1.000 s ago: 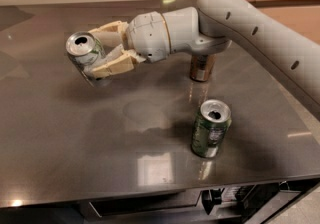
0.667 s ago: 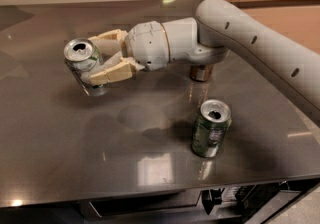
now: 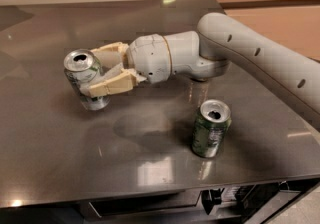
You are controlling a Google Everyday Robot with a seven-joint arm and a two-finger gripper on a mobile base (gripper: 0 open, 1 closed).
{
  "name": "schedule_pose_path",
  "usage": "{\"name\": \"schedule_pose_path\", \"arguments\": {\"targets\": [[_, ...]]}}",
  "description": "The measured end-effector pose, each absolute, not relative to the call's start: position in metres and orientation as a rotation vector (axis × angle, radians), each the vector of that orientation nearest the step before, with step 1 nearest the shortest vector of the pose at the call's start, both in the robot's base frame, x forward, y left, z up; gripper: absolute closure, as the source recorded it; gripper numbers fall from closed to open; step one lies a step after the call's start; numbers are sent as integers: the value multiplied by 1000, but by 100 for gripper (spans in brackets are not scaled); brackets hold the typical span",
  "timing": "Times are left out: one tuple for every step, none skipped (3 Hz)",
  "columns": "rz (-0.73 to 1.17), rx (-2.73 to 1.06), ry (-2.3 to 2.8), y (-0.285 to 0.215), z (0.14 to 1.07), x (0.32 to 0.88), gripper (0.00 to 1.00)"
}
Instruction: Place 7up can upright
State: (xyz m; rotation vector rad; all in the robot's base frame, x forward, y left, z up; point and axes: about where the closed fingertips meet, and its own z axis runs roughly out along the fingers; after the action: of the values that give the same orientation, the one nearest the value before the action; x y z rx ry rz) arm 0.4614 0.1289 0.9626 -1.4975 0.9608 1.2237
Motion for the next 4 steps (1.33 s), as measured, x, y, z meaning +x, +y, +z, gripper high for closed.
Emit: {"name": "schedule_pose_path", "arguments": {"targets": [[1253, -1477, 995, 128, 955, 455, 100], [1269, -1450, 1024, 131, 943, 448, 100], [1274, -1424, 1047, 136, 930, 444, 100], [1286, -1403, 1062, 140, 922, 440, 100]]}}
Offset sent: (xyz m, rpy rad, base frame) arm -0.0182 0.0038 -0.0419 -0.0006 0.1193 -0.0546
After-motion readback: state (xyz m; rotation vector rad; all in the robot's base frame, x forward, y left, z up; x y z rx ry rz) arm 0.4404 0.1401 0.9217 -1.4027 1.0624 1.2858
